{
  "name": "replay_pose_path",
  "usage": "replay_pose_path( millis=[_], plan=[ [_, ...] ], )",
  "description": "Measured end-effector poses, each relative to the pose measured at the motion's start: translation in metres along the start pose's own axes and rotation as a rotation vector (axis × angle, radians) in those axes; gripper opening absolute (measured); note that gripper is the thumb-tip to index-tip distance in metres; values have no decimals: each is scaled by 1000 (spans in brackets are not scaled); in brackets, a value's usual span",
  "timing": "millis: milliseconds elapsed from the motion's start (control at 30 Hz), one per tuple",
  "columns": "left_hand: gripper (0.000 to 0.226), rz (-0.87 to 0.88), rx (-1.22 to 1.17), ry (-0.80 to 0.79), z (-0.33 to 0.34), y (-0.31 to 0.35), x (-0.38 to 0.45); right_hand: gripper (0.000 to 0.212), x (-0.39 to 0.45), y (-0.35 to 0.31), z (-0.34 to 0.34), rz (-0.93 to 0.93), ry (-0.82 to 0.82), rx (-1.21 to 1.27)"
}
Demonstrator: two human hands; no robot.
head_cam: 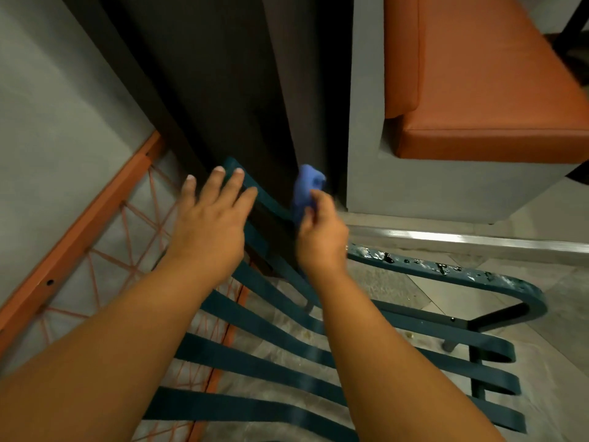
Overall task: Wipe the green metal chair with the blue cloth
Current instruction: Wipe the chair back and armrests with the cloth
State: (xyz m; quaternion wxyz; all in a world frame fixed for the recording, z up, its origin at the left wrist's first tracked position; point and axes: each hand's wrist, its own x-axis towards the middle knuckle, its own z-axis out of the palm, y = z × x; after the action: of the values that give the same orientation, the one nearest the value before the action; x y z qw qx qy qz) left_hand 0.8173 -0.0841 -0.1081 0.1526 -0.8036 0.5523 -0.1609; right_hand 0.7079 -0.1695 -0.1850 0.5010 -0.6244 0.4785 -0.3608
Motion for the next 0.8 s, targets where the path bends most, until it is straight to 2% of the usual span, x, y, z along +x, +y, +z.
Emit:
replay_pose_path(
  millis=[100, 167, 233, 333, 400, 533, 600, 700, 800],
  plan=[
    [72, 59, 100, -165, 7, 23, 17, 61, 14, 12, 26, -122, -342, -352],
    [71, 69, 179, -266, 8, 31, 22, 65, 17, 27, 29, -80, -449, -477],
    [71, 73, 252, -345, 7, 38, 26, 68, 19, 38, 23, -5, -468, -536],
    [69, 78, 303, -395, 8, 45, 28, 82, 19, 46, 13, 24, -425, -816],
    [69, 80, 309, -412, 10, 49, 28, 82, 14, 50, 10, -53, -368, -941],
    [70, 70, 308, -422, 14, 55, 26, 78, 2, 74, -2, -254, -318, -1029],
    [69, 75, 298, -421, 17, 55, 25, 72, 5, 80, -11, -209, -323, -1047],
    [69, 90, 287, -423, 21, 56, 24, 68, 22, 70, -5, -6, -340, -989],
    [70, 89, 280, -435, 23, 60, 25, 76, 20, 69, 7, -95, -364, -888]
  ],
)
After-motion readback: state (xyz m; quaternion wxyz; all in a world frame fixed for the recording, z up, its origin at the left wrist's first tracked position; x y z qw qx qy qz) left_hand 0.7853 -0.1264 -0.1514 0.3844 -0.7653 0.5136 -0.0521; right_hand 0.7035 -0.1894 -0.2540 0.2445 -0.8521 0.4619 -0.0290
